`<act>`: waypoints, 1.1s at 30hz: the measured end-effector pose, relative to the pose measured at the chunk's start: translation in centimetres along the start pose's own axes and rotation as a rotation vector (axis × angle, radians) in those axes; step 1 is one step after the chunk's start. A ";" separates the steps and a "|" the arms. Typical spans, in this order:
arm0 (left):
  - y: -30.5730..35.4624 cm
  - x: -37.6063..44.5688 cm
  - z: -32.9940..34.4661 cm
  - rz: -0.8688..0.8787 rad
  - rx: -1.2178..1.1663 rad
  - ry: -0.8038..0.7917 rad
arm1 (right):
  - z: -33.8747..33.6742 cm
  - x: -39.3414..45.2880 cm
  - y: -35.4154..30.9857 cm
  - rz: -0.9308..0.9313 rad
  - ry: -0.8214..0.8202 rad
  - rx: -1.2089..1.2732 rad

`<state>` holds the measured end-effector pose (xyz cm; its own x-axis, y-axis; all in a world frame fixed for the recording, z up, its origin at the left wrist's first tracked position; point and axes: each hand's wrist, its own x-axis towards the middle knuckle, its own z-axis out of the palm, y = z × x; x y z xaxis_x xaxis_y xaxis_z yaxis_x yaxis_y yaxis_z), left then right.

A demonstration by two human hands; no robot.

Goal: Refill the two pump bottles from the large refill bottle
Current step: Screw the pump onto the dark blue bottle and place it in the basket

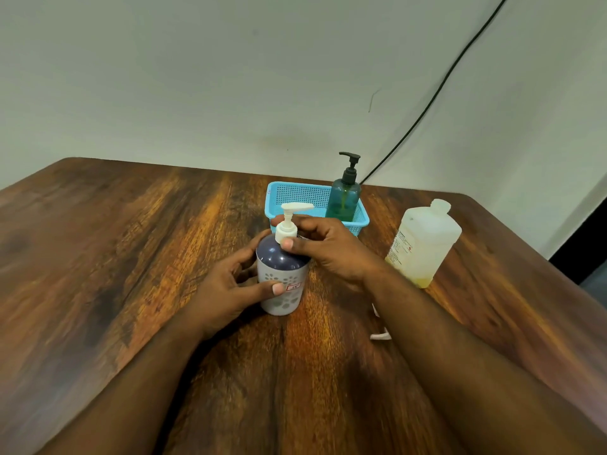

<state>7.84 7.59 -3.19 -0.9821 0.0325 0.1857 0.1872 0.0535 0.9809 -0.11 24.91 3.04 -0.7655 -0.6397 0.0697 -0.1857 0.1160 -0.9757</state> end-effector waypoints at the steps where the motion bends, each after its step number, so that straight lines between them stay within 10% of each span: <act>1: 0.0 0.0 0.0 -0.003 0.006 -0.006 | -0.1 0.0 0.0 -0.004 -0.019 0.016; 12: -0.4 -0.3 1.2 0.003 -0.021 0.079 | 3.2 -0.6 2.2 -0.068 0.266 0.350; 26: -0.4 -1.4 5.4 0.150 0.179 0.462 | 6.6 -0.6 2.1 -0.156 0.574 0.114; 30: -0.1 -1.2 2.9 0.052 0.361 0.268 | 6.2 -0.8 1.3 -0.142 0.530 -0.022; 33: 0.4 0.3 -1.4 -0.291 0.936 -0.052 | 5.6 -0.8 0.5 -0.115 0.510 -0.105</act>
<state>7.56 6.21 -2.66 -0.9946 -0.0647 -0.0809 -0.0983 0.8353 0.5409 3.83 21.20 1.33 -0.9339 -0.2047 0.2931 -0.3271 0.1589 -0.9315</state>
